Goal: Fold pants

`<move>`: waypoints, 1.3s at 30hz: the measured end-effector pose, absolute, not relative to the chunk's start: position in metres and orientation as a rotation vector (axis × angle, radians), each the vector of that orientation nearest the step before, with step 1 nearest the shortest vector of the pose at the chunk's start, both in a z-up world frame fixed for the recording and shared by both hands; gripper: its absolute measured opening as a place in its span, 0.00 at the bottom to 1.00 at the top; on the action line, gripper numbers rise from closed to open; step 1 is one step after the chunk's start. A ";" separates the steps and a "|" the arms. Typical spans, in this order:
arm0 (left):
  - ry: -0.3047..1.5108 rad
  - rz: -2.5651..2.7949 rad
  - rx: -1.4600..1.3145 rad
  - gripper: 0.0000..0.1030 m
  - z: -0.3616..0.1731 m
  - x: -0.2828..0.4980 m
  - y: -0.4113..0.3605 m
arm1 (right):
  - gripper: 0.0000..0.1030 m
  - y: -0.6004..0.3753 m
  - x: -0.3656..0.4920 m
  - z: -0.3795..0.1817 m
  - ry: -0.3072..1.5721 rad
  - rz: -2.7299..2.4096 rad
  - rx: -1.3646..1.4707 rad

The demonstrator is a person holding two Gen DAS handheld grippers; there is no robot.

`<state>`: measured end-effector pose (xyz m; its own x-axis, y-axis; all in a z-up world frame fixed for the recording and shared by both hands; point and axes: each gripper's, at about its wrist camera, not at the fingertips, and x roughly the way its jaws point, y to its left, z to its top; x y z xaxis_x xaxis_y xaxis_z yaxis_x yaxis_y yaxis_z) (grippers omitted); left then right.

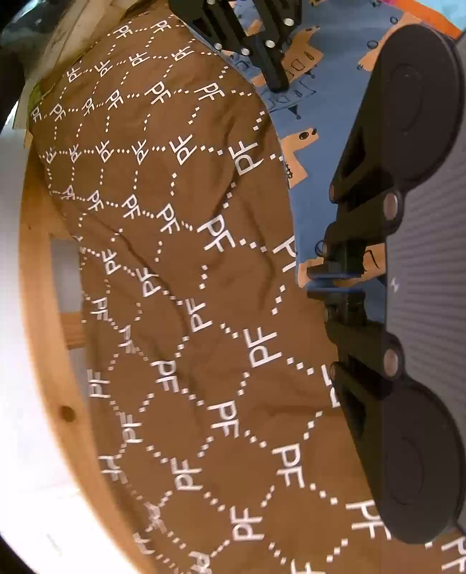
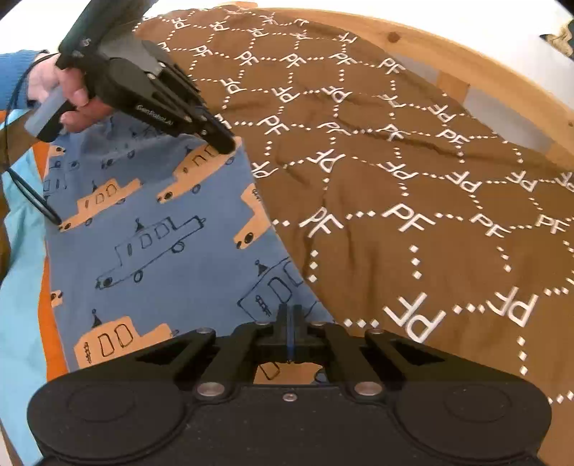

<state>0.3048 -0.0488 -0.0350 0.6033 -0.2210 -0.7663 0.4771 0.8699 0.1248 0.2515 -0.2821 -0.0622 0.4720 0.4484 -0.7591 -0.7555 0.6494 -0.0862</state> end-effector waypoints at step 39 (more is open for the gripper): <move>0.684 -0.540 0.487 0.67 -0.082 0.257 -0.258 | 0.77 -0.484 0.142 -0.050 0.684 -0.168 -0.130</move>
<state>0.2566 -0.2583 -0.0824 0.6509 -0.3017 -0.6967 0.6081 0.7566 0.2405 0.1420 -0.4844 -0.0501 0.7621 -0.1968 -0.6168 0.1118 0.9784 -0.1741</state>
